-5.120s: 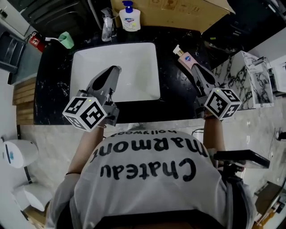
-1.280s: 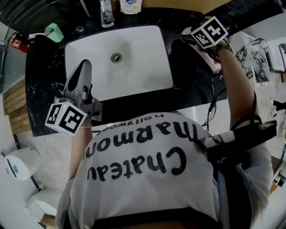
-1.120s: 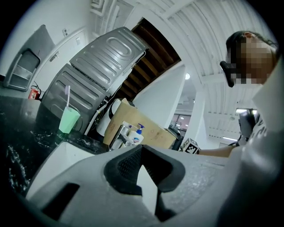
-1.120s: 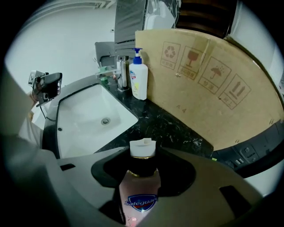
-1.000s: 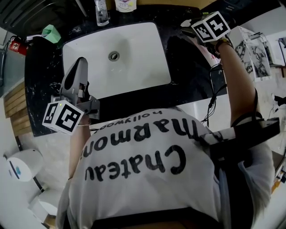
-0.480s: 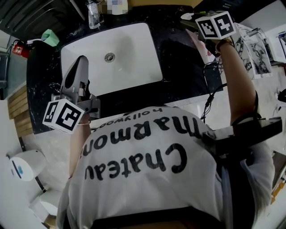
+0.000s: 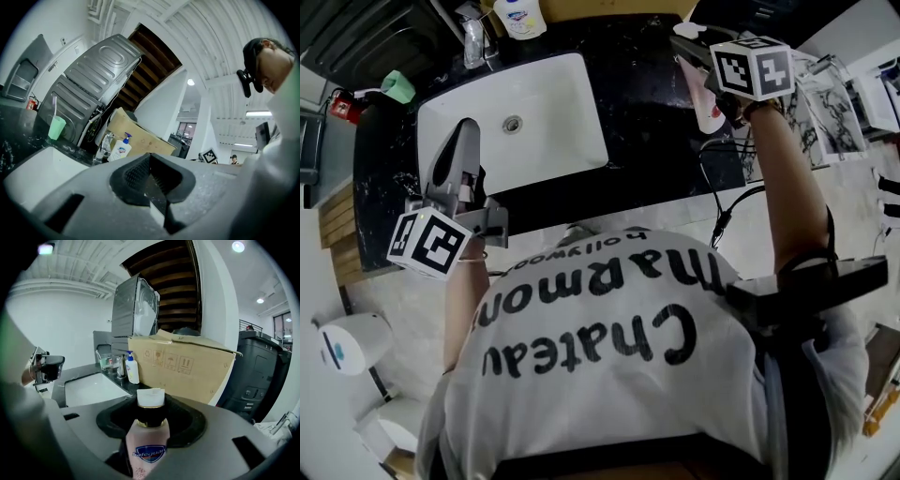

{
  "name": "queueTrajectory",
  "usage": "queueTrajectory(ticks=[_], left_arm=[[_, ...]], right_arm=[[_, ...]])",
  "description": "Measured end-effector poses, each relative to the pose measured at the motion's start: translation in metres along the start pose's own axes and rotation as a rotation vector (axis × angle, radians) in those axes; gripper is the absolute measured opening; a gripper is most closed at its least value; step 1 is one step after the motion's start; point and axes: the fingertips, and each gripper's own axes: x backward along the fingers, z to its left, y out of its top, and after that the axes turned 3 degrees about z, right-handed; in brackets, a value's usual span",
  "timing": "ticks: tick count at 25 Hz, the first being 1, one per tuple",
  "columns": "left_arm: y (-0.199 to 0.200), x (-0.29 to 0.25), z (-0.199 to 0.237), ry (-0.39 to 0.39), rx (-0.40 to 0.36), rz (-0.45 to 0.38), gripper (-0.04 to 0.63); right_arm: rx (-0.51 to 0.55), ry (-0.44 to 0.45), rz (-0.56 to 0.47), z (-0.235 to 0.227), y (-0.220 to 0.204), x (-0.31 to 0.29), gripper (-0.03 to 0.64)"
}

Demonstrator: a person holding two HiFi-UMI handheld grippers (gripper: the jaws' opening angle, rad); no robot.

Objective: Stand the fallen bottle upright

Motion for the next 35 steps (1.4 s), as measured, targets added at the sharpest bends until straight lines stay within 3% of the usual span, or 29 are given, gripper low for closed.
queueTrajectory(ticks=[15,35], left_arm=[[-0.025,0.01,-0.07,0.026,-0.004,-0.026,0.014],[-0.048,0.026,-0.118,0.118,-0.007,-0.055,0.014]], right_arm=[[-0.068,0.011,-0.255,-0.007,-0.006,0.078,0.179],[-0.133,0.068,-0.356,-0.022,-0.026,0.118,0.181]])
